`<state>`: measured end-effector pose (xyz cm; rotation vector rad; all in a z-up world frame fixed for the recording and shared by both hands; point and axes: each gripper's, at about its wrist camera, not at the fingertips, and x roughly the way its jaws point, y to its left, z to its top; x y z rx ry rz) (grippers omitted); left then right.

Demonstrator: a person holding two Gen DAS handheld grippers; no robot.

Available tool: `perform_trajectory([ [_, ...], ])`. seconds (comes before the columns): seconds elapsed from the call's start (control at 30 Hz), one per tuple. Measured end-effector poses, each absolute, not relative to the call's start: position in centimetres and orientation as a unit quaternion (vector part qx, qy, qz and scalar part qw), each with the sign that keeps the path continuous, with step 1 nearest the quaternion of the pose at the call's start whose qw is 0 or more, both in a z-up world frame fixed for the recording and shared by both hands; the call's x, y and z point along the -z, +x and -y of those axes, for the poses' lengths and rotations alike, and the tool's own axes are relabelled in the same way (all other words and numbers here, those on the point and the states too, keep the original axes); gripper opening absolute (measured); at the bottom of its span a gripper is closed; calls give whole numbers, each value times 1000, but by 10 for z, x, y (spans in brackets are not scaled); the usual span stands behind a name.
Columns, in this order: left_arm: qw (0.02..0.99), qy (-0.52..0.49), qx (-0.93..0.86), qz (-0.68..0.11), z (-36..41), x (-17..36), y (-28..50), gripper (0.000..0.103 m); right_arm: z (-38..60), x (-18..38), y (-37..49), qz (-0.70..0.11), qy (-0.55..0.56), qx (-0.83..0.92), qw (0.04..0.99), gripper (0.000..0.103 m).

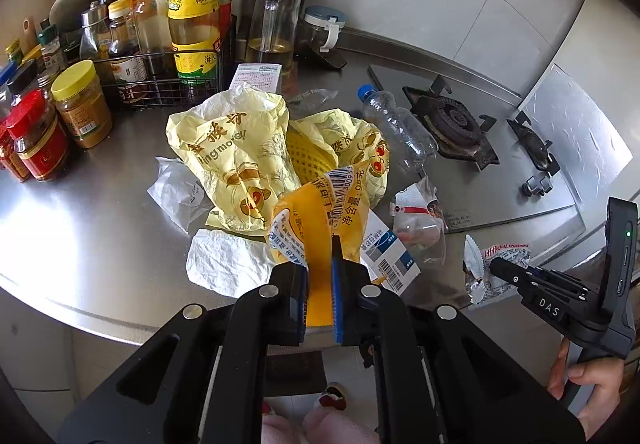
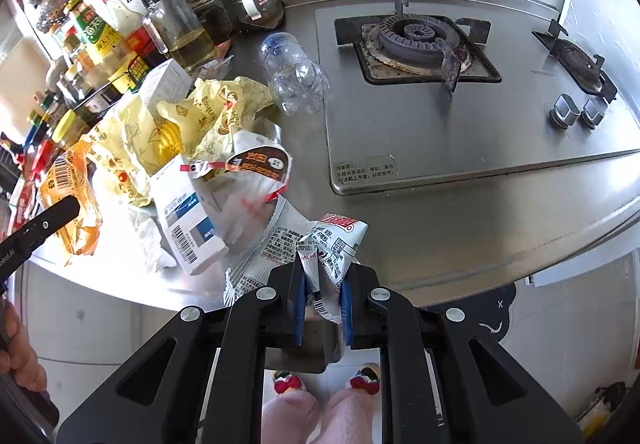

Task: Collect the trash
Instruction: 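Grasp the orange wrapper with the left tool while the right tool grasps the white-red wrapper, then carry both wrappers down to the floor bin and open both tools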

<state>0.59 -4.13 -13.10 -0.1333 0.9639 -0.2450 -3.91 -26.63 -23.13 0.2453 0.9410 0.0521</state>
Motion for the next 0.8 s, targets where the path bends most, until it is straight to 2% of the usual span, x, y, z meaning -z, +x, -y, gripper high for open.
perform_trajectory([
  [0.23, 873, -64, 124, -467, 31, 126, -47, 8, 236, 225, -90, -450, 105, -83, 883, 15],
  [0.43, 866, -65, 118, -482, 21, 147, -87, 8, 202, 254, -119, -470, 69, -115, 872, 15],
  [0.6, 842, -81, 129, -517, 21, 191, -102, 8, 182, 304, -123, -495, 47, -129, 858, 15],
  [0.8, 807, -102, 129, -568, 26, 273, -102, 8, 172, 385, -113, -526, 57, -138, 838, 15],
])
